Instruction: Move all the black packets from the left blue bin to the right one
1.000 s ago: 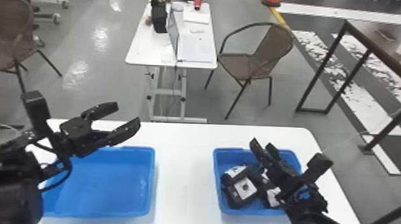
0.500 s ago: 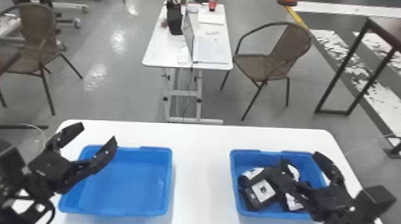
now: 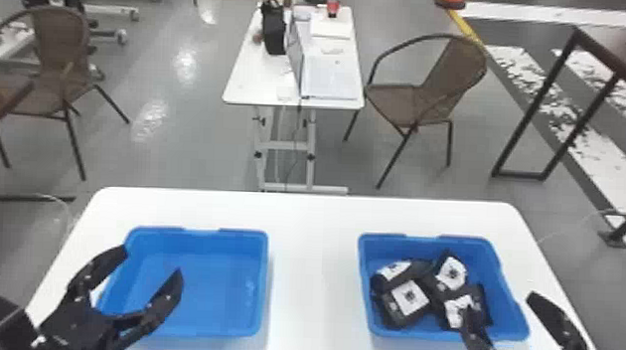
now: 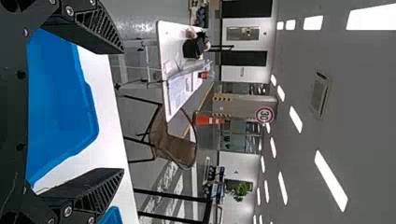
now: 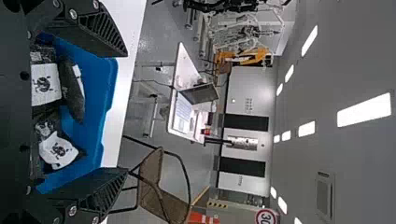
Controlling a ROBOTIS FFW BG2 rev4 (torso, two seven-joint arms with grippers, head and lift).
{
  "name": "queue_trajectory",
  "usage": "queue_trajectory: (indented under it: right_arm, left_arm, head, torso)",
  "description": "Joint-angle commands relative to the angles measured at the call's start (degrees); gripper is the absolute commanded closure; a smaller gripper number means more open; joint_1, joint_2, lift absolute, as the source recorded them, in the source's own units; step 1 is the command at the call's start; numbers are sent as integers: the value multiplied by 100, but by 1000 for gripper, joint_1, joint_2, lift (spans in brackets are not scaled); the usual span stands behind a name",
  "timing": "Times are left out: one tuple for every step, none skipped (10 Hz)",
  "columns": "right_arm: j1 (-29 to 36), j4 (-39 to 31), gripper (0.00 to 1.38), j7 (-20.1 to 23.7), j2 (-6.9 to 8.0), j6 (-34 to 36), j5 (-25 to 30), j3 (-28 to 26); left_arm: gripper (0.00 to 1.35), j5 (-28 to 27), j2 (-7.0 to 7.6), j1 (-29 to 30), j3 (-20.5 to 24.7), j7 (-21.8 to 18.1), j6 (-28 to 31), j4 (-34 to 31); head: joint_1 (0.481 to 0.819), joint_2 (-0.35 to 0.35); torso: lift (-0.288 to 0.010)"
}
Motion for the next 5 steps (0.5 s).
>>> queue_trajectory:
  right_arm:
    - [161, -55, 153, -18, 14, -104, -77, 2]
    - [213, -64, 153, -18, 14, -130, -121, 2]
    - [275, -82, 153, -35, 14, -130, -200, -16]
    - [284, -82, 153, -53, 14, -130, -253, -33]
    - [284, -99, 153, -53, 14, -113, -235, -33]
  left_arm:
    - [139, 9, -15, 177, -114, 105, -38, -61]
    - [139, 36, -15, 308, -158, 272, 6, -122]
    - [139, 123, -15, 352, -193, 351, 59, -140]
    - [139, 132, -15, 335, -211, 378, 121, -166]
    - [139, 150, -15, 308, -246, 404, 165, -184]
  head:
    - [695, -52]
    - [695, -61]
    - [695, -65]
    - [695, -70]
    - [695, -74]
  torso:
    - [0]
    - [0]
    - [0]
    - [0]
    - [0]
